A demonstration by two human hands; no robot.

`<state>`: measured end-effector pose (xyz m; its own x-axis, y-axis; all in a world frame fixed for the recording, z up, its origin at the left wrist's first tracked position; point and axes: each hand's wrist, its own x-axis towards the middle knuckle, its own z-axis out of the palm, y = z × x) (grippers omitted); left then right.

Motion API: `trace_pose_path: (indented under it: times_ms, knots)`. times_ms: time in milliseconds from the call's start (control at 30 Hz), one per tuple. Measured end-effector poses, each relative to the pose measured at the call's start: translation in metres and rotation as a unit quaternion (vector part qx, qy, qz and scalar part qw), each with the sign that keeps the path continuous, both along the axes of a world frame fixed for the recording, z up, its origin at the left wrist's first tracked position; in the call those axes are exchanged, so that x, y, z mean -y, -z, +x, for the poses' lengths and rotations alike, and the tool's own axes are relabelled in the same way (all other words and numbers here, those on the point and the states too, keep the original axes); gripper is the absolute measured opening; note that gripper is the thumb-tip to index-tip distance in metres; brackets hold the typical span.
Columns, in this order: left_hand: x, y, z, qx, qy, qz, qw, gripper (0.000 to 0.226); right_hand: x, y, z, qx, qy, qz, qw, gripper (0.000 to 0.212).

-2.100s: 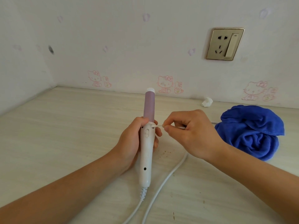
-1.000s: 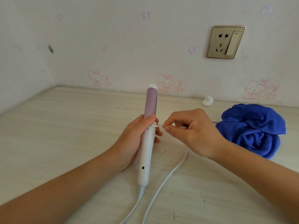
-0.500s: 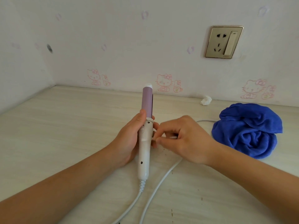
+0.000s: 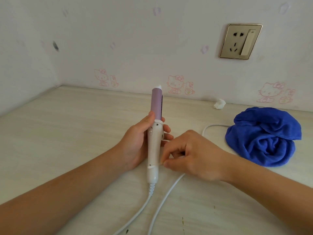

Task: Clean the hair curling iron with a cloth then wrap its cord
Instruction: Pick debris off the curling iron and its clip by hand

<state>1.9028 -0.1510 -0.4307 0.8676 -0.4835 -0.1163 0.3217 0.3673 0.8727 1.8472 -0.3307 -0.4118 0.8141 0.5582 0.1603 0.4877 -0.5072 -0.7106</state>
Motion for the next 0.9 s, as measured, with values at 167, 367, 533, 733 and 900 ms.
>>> trace_pose_path:
  times_ms: [167, 367, 533, 733, 900]
  knots:
    - [-0.001, 0.003, 0.002, 0.008, -0.004, 0.016, 1.0, 0.043, 0.006, -0.002, 0.011, 0.089, 0.114, 0.048, 0.988, 0.018]
    - [0.0, 0.004, 0.002, 0.004, 0.003, 0.001, 1.0, 0.043, 0.007, -0.002, 0.014, 0.12, 0.145, 0.059, 0.98, 0.016]
    - [0.002, 0.004, -0.002, 0.045, 0.0, 0.057, 0.997, 0.037, 0.008, -0.004, 0.009, 0.087, 0.084, 0.052, 0.991, 0.014]
    - [0.002, 0.002, -0.004, 0.038, 0.005, 0.039, 0.999, 0.033, 0.011, -0.004, 0.014, 0.094, 0.151, 0.087, 0.98, 0.015]
    - [-0.001, -0.002, -0.008, 0.09, 0.037, 0.109, 0.989, 0.039, 0.015, -0.01, 0.013, 0.071, 0.138, 0.098, 0.983, 0.017]
